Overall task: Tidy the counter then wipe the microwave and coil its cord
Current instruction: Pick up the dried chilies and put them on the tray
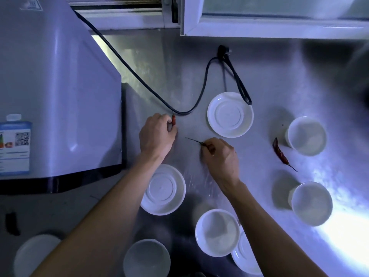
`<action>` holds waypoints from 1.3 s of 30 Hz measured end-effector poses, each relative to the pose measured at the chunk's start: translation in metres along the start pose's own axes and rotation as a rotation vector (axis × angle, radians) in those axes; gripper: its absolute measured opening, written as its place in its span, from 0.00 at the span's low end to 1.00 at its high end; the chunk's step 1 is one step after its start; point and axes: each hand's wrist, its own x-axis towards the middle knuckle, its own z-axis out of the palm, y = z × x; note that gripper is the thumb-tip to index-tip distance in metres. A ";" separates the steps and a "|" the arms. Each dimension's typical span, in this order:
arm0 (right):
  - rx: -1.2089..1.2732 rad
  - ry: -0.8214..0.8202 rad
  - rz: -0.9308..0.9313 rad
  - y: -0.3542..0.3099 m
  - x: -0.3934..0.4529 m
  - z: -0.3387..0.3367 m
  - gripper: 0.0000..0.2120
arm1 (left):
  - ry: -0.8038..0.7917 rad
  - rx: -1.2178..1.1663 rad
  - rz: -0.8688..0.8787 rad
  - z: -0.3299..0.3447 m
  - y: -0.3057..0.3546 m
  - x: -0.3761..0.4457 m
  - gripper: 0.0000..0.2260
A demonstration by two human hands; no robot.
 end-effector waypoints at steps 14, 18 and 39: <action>0.060 0.015 -0.076 0.005 -0.027 -0.024 0.04 | -0.072 0.020 -0.077 -0.021 -0.010 -0.049 0.04; 0.058 0.028 -0.116 0.006 -0.046 -0.034 0.05 | -0.072 -0.001 -0.062 -0.032 -0.012 -0.081 0.06; 0.098 -0.217 -0.440 -0.110 -0.149 0.026 0.08 | 0.200 -0.080 -0.276 -0.111 -0.129 -0.266 0.06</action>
